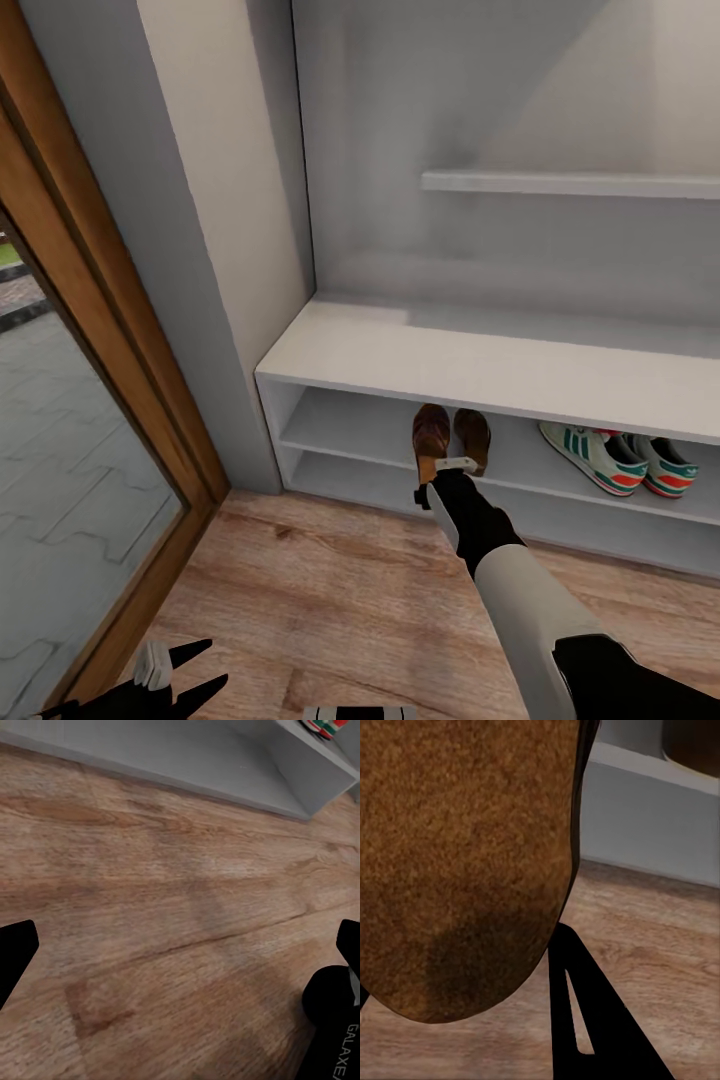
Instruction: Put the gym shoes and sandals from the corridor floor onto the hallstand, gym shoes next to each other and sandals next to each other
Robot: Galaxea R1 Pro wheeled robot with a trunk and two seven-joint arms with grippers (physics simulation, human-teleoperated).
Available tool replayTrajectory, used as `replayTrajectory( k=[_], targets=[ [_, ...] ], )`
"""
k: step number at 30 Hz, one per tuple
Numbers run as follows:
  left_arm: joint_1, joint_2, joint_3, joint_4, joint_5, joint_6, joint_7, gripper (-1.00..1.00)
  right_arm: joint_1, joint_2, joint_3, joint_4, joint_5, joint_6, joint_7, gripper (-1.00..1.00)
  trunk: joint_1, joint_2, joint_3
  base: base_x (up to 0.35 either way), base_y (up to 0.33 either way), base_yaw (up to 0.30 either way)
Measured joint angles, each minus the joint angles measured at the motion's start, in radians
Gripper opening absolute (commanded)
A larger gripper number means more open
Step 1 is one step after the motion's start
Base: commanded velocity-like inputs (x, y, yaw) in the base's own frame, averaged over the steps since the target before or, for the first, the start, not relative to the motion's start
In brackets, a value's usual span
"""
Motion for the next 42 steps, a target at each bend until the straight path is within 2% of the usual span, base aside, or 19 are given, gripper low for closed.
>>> replayTrajectory(
  k=[5,11,15,24,34,42],
  targets=[
    [-0.001,-0.006,0.0,-0.001,-0.023,0.0,0.001,1.0,0.0,0.0,-0.019,0.001,0.0,0.001,0.0,-1.0,0.0,0.0,0.0,0.006,0.0,0.0],
    [-0.001,-0.012,0.001,-0.001,-0.041,0.0,0.001,1.0,0.0,0.0,-0.023,0.001,-0.001,0.001,0.0,-1.0,0.0,0.0,0.0,0.001,0.0,0.0],
    [-0.002,-0.013,0.001,-0.002,-0.044,0.0,0.002,1.0,0.001,0.0,-0.024,0.0,-0.001,0.001,0.0,-1.0,0.0,0.0,0.0,0.0,0.0,0.0],
    [-0.003,-0.014,0.001,-0.001,-0.045,0.0,0.002,1.0,0.0,0.0,-0.025,-0.003,-0.003,0.001,-0.001,-1.0,0.004,-0.002,-0.038,0.0,0.0,0.0],
    [-0.002,-0.014,0.001,0.0,-0.046,0.0,0.002,1.0,0.001,0.0,-0.025,-0.005,-0.001,0.001,-0.001,-1.0,0.004,-0.002,-0.049,0.009,0.0,0.0],
    [-0.003,-0.023,-0.001,0.0,-0.047,0.0,0.002,1.0,0.0,0.0,-0.025,-0.007,-0.001,0.001,-0.001,-1.0,0.004,-0.002,-0.05,0.189,0.0,0.0]
  ],
)
